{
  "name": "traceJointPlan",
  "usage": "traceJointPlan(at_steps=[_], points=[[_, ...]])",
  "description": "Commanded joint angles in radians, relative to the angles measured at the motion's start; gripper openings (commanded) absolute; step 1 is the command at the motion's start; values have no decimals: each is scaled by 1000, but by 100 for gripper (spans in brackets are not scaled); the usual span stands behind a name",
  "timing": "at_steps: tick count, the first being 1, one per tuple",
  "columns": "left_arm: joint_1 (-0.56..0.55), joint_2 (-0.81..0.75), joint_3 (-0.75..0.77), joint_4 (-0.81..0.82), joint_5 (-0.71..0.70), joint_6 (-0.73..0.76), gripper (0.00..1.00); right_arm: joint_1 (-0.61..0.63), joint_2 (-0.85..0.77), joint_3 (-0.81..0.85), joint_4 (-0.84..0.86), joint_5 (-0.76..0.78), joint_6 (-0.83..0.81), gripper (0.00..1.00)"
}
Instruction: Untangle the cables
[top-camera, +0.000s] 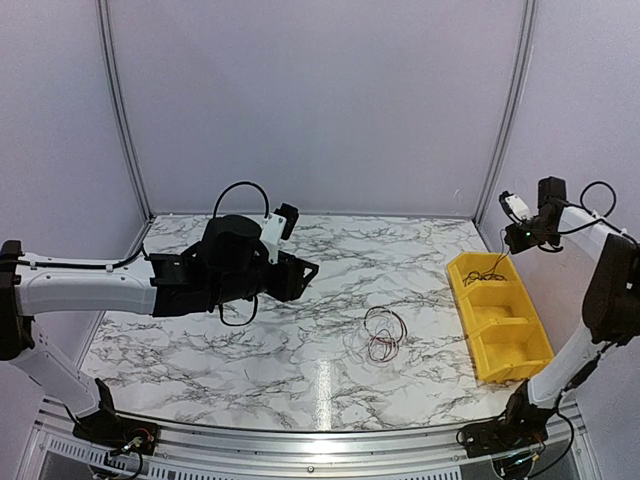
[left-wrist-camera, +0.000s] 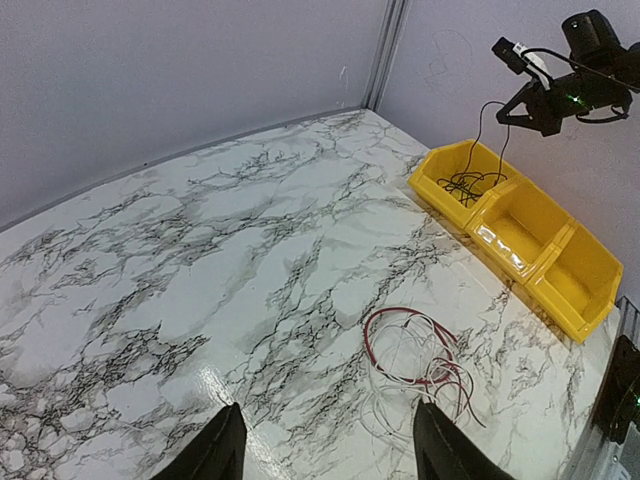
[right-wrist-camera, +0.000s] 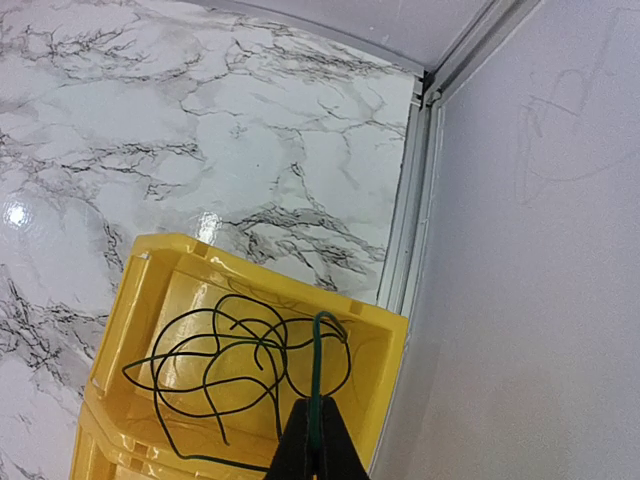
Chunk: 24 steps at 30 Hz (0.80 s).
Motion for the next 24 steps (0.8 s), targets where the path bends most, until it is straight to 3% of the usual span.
traceJointPlan(at_steps=[1,12,24], points=[[-4,-17,8,-14,2,-7,59,34,41,-10,-18,85,-31,0],[-4,-12,9,-14,5,-11,59,49,147,9,-143,97,3,0],[-6,-1,10,-15,12,-16,59,71,246,50,-146,162,57,0]])
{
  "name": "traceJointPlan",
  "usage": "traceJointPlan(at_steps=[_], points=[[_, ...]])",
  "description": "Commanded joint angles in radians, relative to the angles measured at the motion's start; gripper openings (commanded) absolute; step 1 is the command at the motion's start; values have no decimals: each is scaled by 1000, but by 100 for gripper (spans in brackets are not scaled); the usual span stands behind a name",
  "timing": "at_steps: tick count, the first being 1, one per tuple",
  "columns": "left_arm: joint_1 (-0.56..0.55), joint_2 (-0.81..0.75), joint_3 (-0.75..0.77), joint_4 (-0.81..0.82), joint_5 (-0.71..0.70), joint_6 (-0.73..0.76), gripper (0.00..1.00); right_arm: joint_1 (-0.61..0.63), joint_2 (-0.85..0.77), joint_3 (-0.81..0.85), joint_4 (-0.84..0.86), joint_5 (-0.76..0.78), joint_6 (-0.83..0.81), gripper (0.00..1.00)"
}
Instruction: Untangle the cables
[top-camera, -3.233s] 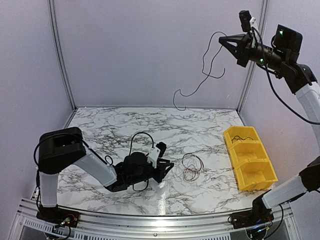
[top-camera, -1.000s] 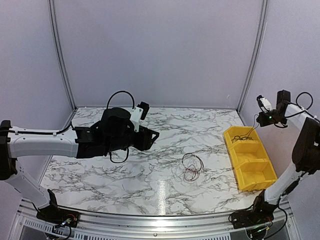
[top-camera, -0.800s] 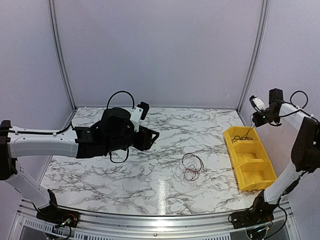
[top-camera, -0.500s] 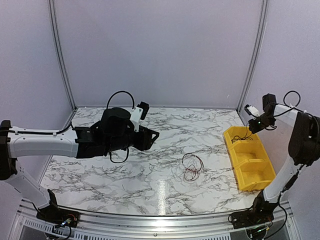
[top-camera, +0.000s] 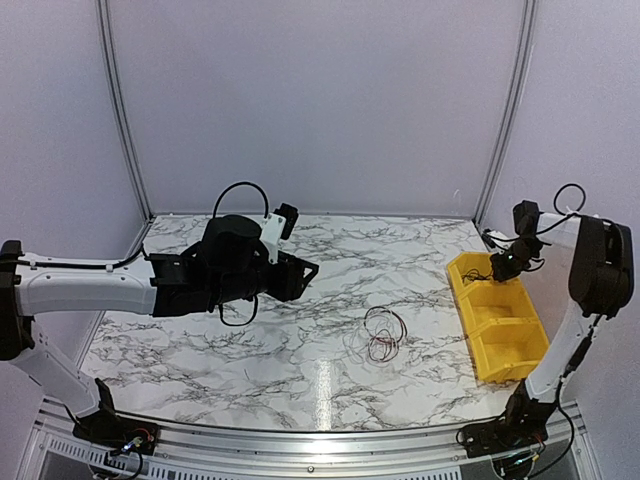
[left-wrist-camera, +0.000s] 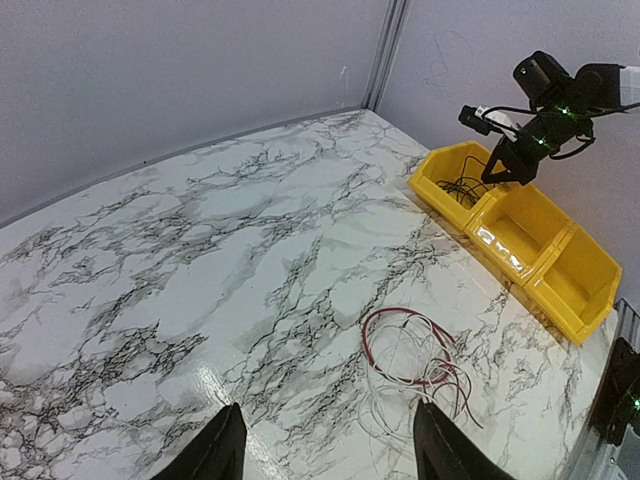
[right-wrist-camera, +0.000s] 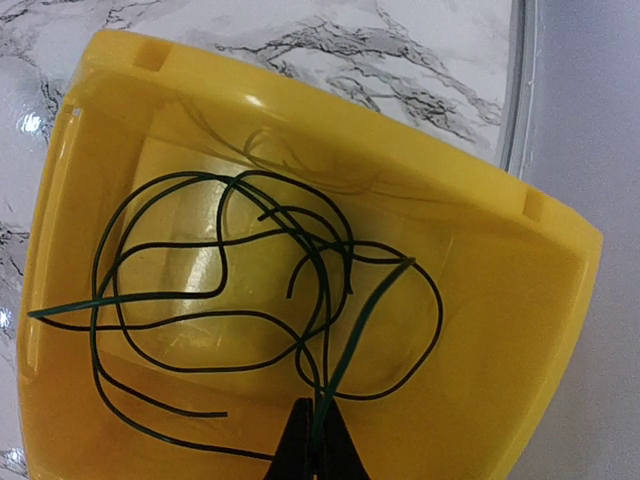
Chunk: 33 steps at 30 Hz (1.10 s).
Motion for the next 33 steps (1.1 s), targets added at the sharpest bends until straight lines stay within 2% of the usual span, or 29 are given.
traceJointPlan(at_steps=[1,4,5,6,10,13,18,21,23,27,29,33], points=[[-5,-2,10,-15,11,-6,59,19,37,52,-12,51,42,0],[-5,1,11,-16,7,-4,59,21,50,74,-26,59,51,0],[-5,2,11,-18,7,-3,59,21,48,80,-38,60,52,4],[-5,4,12,-19,5,-2,59,21,39,86,-51,60,51,10],[-6,4,15,-24,4,4,59,21,-45,101,-115,104,38,46],[-6,4,18,-27,7,5,59,21,-119,120,-164,135,24,57],[-6,8,23,-28,23,4,59,21,-222,154,-217,135,19,60],[-6,19,25,-37,25,6,59,41,-274,138,-225,49,18,60],[-6,37,37,-59,44,7,59,101,-327,71,-193,-50,-12,57],[-6,110,77,-103,104,-3,56,341,-410,-120,-33,-155,-44,47],[-6,162,94,-112,181,-7,54,424,-410,-179,14,-290,-85,43],[-12,280,140,-111,334,-42,51,494,-400,-282,188,-499,-79,42]])
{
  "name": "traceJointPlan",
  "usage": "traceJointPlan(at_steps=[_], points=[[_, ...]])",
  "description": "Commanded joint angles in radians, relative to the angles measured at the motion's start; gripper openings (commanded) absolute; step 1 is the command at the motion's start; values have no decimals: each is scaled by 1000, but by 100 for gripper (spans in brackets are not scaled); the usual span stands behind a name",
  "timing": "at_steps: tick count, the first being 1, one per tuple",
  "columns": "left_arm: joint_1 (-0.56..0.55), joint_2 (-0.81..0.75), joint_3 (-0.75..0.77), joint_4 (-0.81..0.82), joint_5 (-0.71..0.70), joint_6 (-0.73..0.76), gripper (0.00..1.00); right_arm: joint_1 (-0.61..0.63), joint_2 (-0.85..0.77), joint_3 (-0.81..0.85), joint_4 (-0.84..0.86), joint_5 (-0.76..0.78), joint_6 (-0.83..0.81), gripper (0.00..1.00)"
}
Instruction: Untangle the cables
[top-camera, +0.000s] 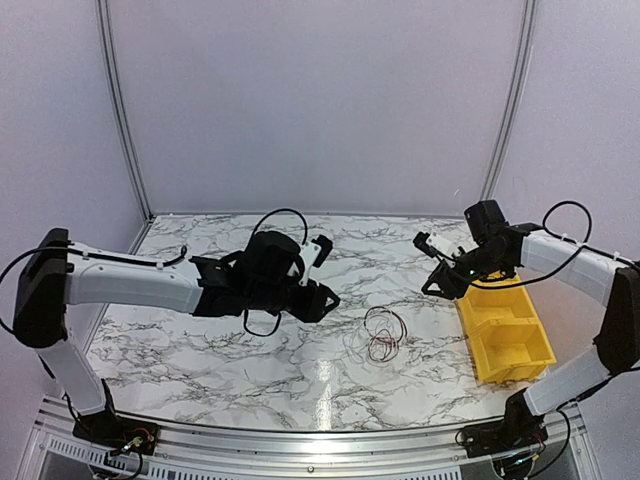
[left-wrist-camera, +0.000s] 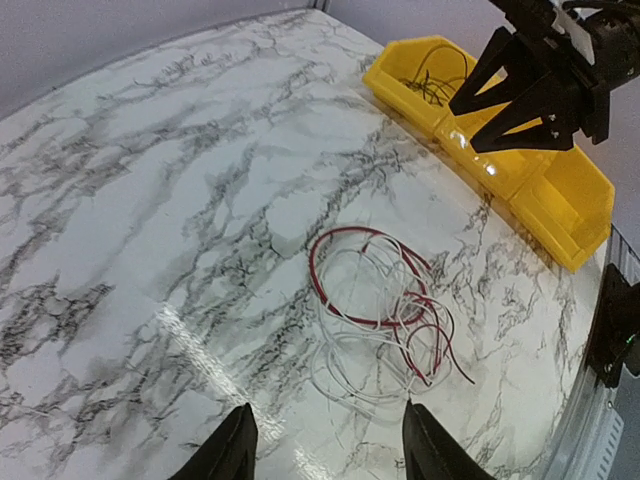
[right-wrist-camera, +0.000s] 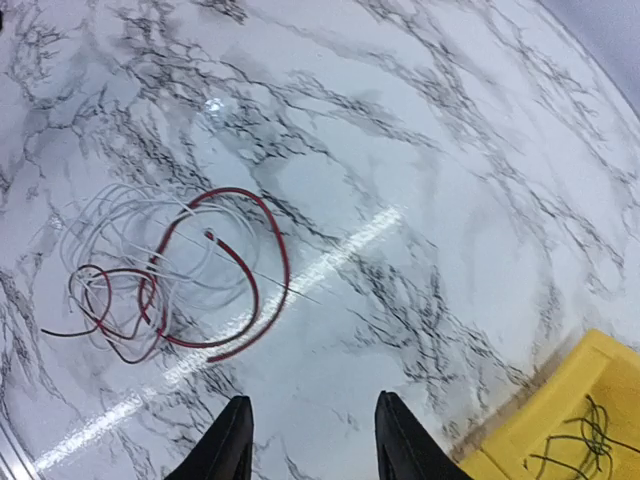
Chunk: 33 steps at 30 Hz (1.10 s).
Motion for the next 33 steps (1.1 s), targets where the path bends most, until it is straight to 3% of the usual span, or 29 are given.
traceJointPlan(at_steps=[1,11,17,24,26,30,33], points=[[-10,130,47,-37,199,-53,51,60,3,-76,219,-294,-11,42],[-10,275,-45,167,222,-421,46,134,-16,-180,293,-325,-35,41],[-9,338,-26,203,252,-499,45,134,-48,-182,301,-266,-48,43],[9,443,38,209,285,-578,36,134,-78,-202,312,-212,-58,44],[15,465,58,217,295,-583,32,134,-76,-204,315,-201,-61,44],[25,480,91,222,307,-582,12,134,-70,-202,311,-185,-63,44],[36,419,56,222,250,-563,2,134,-78,-204,314,-189,-61,44]])
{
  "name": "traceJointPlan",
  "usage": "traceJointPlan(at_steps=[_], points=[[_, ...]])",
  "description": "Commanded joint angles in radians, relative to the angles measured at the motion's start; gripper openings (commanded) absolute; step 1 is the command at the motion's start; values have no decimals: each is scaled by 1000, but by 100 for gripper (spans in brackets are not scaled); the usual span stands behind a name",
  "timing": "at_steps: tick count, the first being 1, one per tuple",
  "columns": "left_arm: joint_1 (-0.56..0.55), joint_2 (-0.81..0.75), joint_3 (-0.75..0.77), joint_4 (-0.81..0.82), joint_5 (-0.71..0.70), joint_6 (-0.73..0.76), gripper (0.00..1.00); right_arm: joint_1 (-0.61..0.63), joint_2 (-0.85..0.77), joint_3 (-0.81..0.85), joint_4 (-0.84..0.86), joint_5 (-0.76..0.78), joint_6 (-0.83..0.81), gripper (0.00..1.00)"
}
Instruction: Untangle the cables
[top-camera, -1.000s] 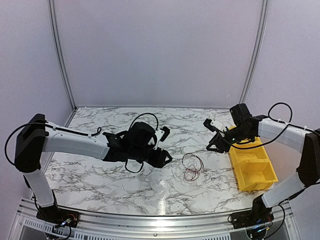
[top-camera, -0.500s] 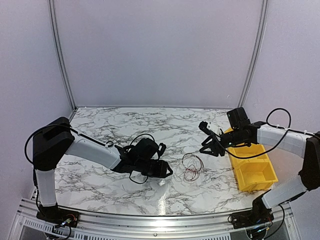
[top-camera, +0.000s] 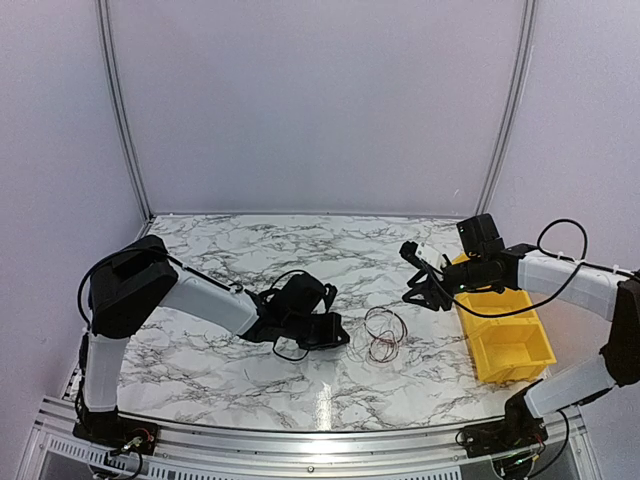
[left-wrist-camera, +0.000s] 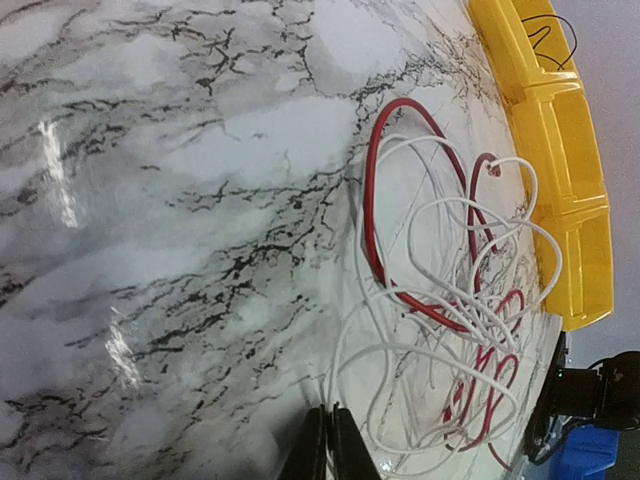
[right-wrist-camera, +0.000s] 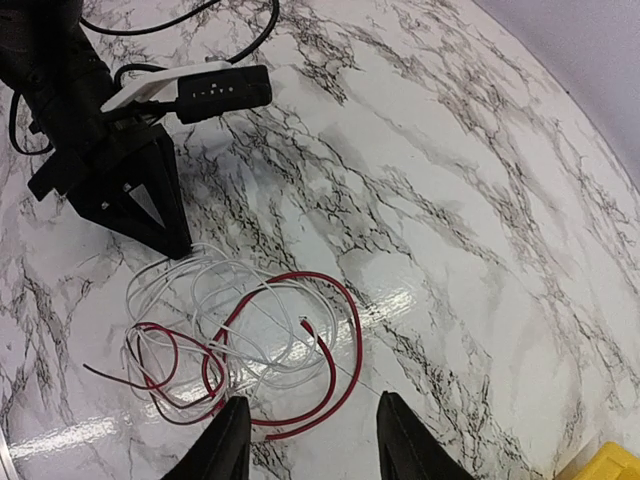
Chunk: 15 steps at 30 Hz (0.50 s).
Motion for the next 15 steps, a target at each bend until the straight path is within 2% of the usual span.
traceJointPlan(at_steps=[1,7,11,15], points=[[17,-68,-35,-17,-53,30,0,6,-23,-1,23,13,-10,44],[27,-303,-113,-52,-114,255,0,8,-42,12,22,-29,6,45],[27,-450,-110,-172,-160,444,0,15,-84,134,-39,-129,21,52],[27,-545,-79,-269,-187,572,0,77,-74,287,-44,-193,64,61]])
